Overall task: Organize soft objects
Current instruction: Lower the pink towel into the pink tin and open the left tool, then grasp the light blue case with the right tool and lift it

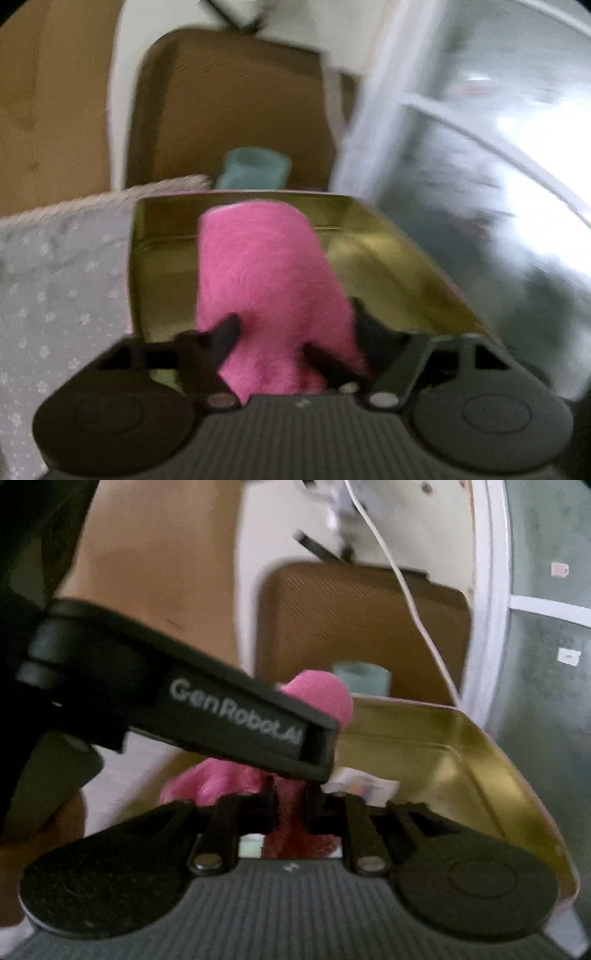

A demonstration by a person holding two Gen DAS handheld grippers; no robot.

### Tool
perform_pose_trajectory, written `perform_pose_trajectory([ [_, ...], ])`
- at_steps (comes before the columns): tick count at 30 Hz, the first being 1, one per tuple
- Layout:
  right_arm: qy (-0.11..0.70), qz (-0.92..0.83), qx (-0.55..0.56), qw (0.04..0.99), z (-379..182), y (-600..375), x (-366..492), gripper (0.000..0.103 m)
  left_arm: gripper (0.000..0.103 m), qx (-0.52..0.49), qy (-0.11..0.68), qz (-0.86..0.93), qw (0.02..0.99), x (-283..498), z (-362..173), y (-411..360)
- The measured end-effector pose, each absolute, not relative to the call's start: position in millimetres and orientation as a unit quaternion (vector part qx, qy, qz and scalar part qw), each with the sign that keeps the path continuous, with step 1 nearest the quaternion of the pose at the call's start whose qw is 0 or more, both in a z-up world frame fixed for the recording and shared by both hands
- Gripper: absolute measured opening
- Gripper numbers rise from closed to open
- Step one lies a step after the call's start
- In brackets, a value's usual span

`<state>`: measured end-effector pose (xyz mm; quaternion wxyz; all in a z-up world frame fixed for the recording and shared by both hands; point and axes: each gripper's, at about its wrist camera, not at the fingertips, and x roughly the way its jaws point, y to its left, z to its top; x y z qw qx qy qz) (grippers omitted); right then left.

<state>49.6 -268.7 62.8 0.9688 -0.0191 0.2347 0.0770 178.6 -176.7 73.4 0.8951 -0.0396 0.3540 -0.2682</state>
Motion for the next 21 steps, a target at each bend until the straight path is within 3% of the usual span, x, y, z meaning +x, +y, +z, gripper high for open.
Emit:
perform_pose_trajectory([
  [1,0.24,0.052,-0.034,0.969,59,-270,62,0.049,0.079,-0.044,0.355,-0.254,0.898,184,71,-177],
  [2,0.239,0.021,-0.049,0.97,58,-273,69,0.059,0.081,-0.057,0.353,-0.254,0.899,184,71,-171],
  [4,0.23,-0.006,-0.034,0.973,62,-281,72,0.067,0.081,-0.082,0.334,-0.267,0.9,175,77,-161],
  [10,0.157,-0.017,0.005,0.987,67,-283,22,0.07,0.082,-0.067,0.246,-0.267,0.929,114,104,-118],
  [15,0.143,-0.029,-0.02,0.989,59,-270,13,0.073,0.083,-0.109,0.25,-0.215,0.938,76,91,-38],
  [21,0.139,0.043,0.045,0.988,83,-244,-7,0.07,0.083,-0.099,0.263,-0.06,0.958,43,55,76],
])
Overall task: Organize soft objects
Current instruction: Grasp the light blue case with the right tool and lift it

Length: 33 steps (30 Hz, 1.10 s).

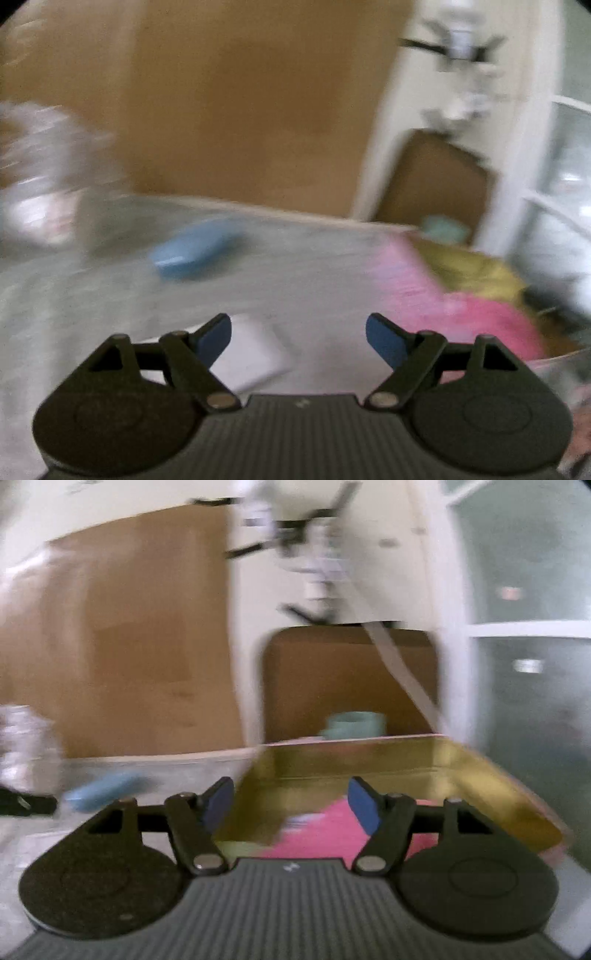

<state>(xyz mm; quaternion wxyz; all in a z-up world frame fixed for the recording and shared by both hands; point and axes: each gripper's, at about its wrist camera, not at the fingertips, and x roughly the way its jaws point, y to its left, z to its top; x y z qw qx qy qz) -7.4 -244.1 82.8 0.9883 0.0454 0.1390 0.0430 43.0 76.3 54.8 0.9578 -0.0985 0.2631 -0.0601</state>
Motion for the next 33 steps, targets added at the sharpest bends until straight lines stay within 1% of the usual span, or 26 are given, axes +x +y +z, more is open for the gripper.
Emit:
perform_pose_trajectory([
  [3,0.167,0.132,0.052,0.976,91,-204,-4,0.069,0.082,-0.082,0.268,0.041,0.959,45,36,124],
  [5,0.203,0.195,0.055,0.958,90,-166,8,0.07,0.081,-0.086,0.269,0.089,0.955,46,22,150],
  [7,0.247,0.238,0.047,0.938,83,-123,26,0.07,0.079,-0.107,0.271,0.11,0.95,44,9,168],
  [8,0.268,0.252,0.042,0.929,78,-98,39,0.07,0.075,-0.129,0.279,0.102,0.946,46,7,175],
  [9,0.284,0.257,0.038,0.923,75,-76,51,0.071,0.076,-0.145,0.269,0.088,0.948,44,8,182],
  [10,0.299,0.251,0.036,0.92,71,-53,67,0.073,0.079,-0.15,0.259,0.085,0.95,40,9,186],
  [12,0.329,0.241,0.051,0.912,66,-17,104,0.077,0.08,-0.154,0.257,0.083,0.951,44,10,185],
  [14,0.351,0.23,0.071,0.905,60,15,133,0.091,0.08,-0.161,0.266,0.073,0.948,51,8,184],
  [15,0.355,0.223,0.071,0.905,58,32,146,0.092,0.08,-0.165,0.269,0.073,0.946,52,7,184],
  [18,0.379,0.18,0.022,0.908,44,81,183,0.092,0.08,-0.176,0.277,0.07,0.942,55,5,189],
  [19,0.394,0.165,0.01,0.904,38,89,192,0.098,0.081,-0.178,0.279,0.07,0.941,53,4,188],
  [20,0.413,0.154,0.006,0.898,30,97,203,0.097,0.081,-0.178,0.28,0.07,0.941,51,3,186],
  [21,0.423,0.15,0.016,0.894,24,98,208,0.093,0.082,-0.176,0.281,0.069,0.941,51,3,185],
  [23,0.44,0.138,0.02,0.887,17,96,214,0.053,0.083,-0.169,0.283,0.068,0.942,53,2,183],
  [27,0.435,0.159,-0.032,0.886,21,78,210,0.044,0.084,-0.162,0.286,0.066,0.942,54,2,183],
  [29,0.436,0.139,-0.049,0.888,22,57,207,0.037,0.084,-0.164,0.286,0.065,0.942,54,2,183],
  [33,0.436,0.129,-0.041,0.89,26,5,180,0.036,0.085,-0.166,0.285,0.062,0.942,54,3,184],
])
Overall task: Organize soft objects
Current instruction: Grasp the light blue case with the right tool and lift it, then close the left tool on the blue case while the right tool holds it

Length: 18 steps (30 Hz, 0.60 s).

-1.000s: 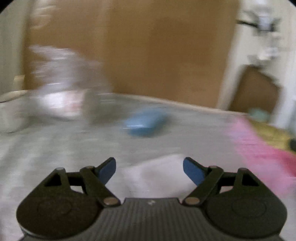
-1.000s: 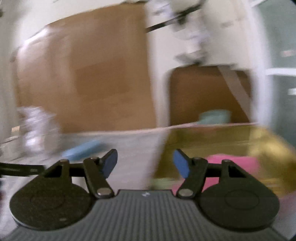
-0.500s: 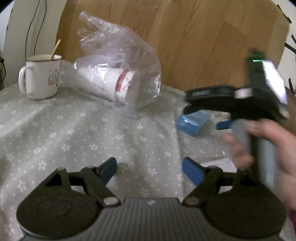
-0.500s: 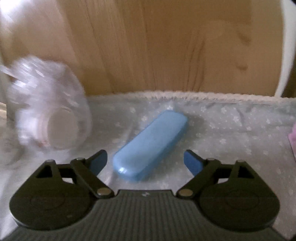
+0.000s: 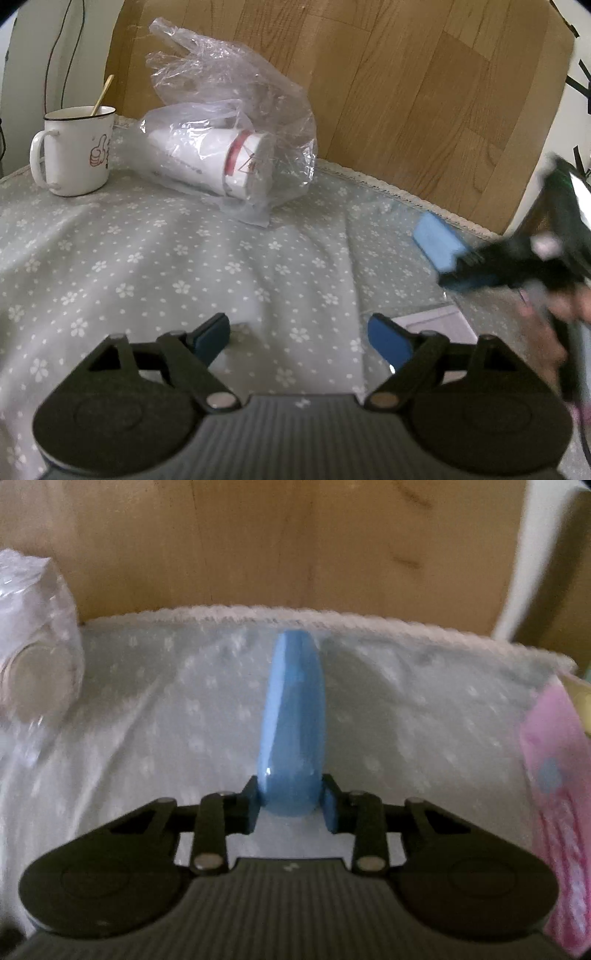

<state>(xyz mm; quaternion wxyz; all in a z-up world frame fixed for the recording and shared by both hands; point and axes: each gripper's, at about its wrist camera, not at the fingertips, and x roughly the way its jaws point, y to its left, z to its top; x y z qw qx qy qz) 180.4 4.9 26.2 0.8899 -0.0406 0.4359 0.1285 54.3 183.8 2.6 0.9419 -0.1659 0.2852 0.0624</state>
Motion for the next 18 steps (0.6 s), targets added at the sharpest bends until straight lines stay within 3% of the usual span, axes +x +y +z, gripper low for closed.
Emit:
perform_pose_trajectory([
  [13,0.371,0.187,-0.092,0.905,32,-98,-15,0.036,0.09,-0.116,0.272,0.045,0.954,47,8,163],
  [18,0.286,0.191,-0.2,0.918,29,-125,-111,0.036,0.09,-0.101,0.299,-0.014,0.949,28,12,126],
])
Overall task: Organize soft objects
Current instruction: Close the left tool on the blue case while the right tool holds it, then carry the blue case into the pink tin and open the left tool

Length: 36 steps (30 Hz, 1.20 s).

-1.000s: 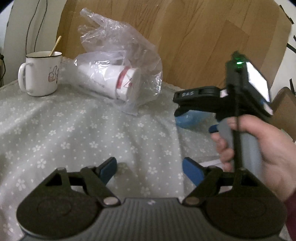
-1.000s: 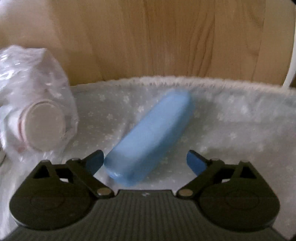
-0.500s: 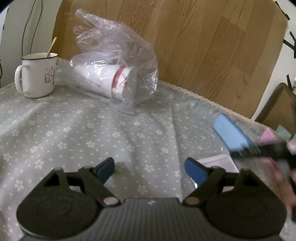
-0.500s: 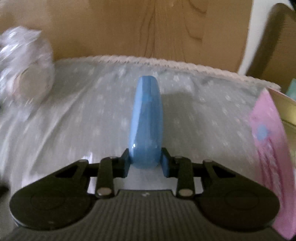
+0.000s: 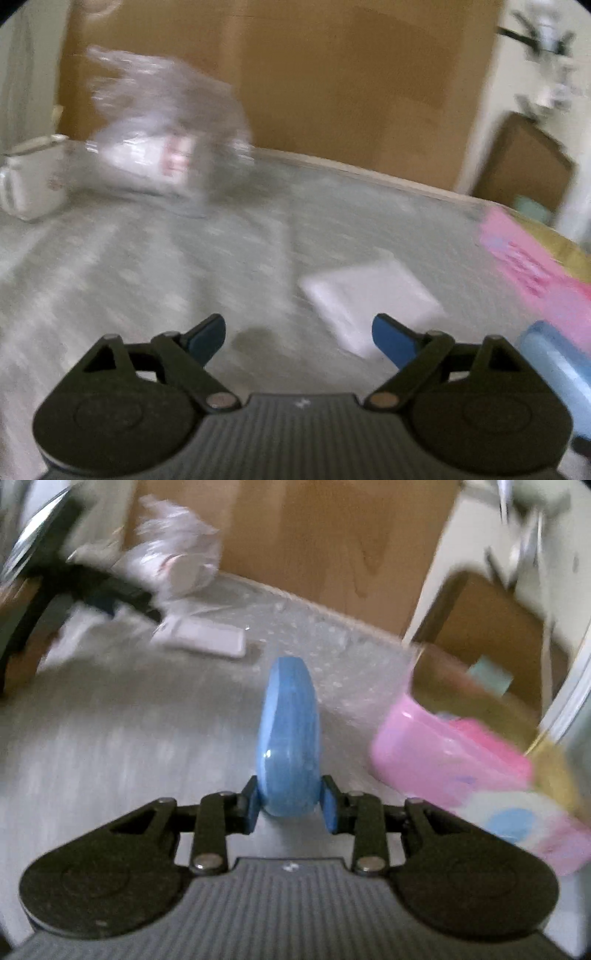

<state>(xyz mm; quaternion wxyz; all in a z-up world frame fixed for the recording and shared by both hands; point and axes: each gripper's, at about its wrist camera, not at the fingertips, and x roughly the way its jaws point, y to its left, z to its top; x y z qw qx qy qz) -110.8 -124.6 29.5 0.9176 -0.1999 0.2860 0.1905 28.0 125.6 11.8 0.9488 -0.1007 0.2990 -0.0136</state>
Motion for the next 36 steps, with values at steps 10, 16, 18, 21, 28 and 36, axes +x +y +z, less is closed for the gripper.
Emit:
perform_pose_trajectory([
  [10,0.262,0.273,-0.095,0.921,32,-191,-175,0.083,0.09,-0.14,0.37,-0.212,0.893,-26,23,36],
  [16,0.275,0.279,0.018,0.92,24,-203,-154,0.081,0.093,-0.166,0.408,-0.26,0.859,-29,23,3],
  [18,0.264,0.302,0.028,0.916,25,-194,-161,0.082,0.093,-0.156,0.408,-0.261,0.861,-31,26,-5],
  [21,0.241,0.347,0.014,0.906,28,-186,-172,0.081,0.093,-0.133,0.403,-0.24,0.873,-35,30,-7],
  [28,0.238,0.315,0.053,0.917,23,-196,-165,0.084,0.092,-0.126,0.417,-0.221,0.873,-29,26,-3],
  [36,0.24,0.346,0.029,0.906,15,-169,-165,0.091,0.078,-0.115,0.432,-0.229,0.865,-31,18,-9],
])
